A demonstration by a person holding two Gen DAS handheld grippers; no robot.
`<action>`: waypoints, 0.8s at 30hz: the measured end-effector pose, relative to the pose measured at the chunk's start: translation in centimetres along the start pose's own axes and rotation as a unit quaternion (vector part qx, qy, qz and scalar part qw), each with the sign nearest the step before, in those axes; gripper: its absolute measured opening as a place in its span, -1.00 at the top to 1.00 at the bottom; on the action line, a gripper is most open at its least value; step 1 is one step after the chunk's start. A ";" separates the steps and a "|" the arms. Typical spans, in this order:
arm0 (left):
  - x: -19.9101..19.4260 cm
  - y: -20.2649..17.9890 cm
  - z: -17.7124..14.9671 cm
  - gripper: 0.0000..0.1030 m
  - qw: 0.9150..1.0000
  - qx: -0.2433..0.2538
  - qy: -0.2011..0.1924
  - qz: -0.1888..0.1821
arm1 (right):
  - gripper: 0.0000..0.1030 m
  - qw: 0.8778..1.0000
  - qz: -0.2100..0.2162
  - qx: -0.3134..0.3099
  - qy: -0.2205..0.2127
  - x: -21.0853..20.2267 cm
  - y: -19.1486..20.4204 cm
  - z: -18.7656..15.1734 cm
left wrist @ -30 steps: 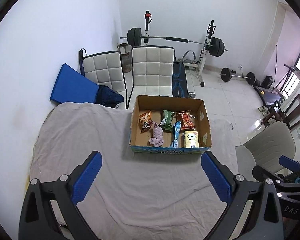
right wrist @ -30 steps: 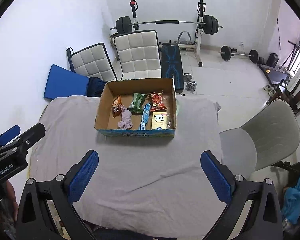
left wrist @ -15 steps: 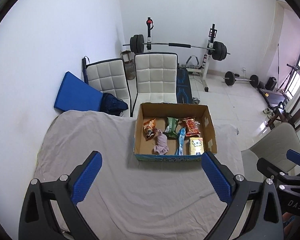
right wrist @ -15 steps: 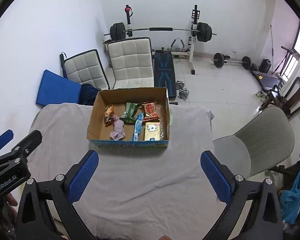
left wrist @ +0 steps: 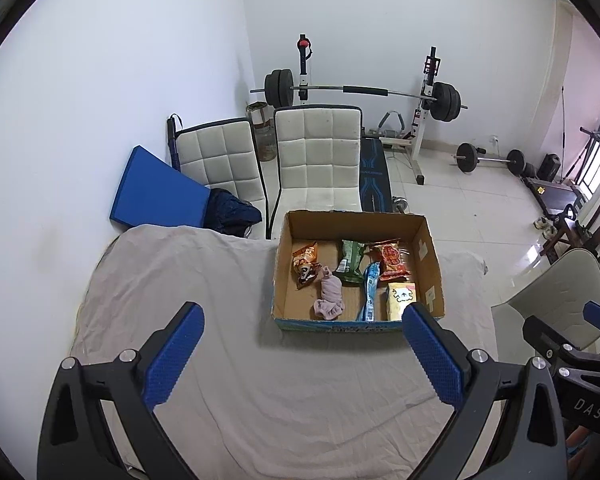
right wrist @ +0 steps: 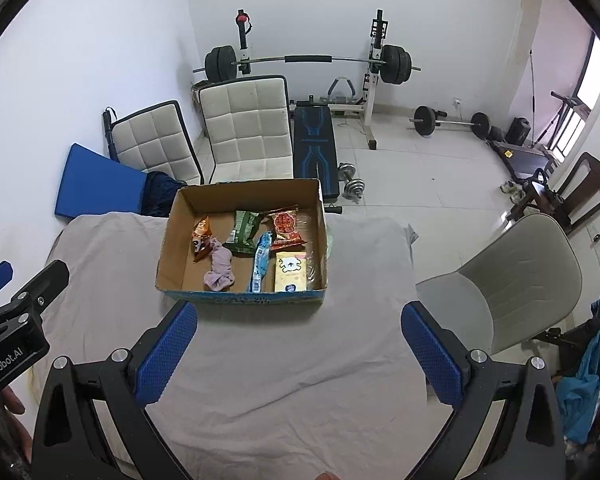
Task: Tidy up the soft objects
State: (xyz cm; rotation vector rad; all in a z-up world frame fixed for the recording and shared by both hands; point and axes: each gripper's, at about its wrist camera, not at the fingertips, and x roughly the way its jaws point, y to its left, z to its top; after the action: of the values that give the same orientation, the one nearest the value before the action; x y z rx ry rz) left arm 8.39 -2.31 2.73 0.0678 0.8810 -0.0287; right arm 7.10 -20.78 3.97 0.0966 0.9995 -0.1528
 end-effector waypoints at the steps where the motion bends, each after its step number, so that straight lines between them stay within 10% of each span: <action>1: 0.1 0.0 0.1 -0.98 1.000 0.000 0.000 0.000 | -1.00 1.000 0.000 0.000 0.000 0.2 -0.1 0.1; 24: 1.7 0.0 -0.1 -0.98 1.000 -0.001 0.017 -0.007 | -1.00 1.000 -0.005 -0.008 0.001 1.3 0.0 0.9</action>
State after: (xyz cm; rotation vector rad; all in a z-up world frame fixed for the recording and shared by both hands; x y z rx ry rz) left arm 9.46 -2.29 1.36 0.0609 0.9164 -0.0389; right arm 8.55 -21.04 3.35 0.0768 1.0037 -0.1540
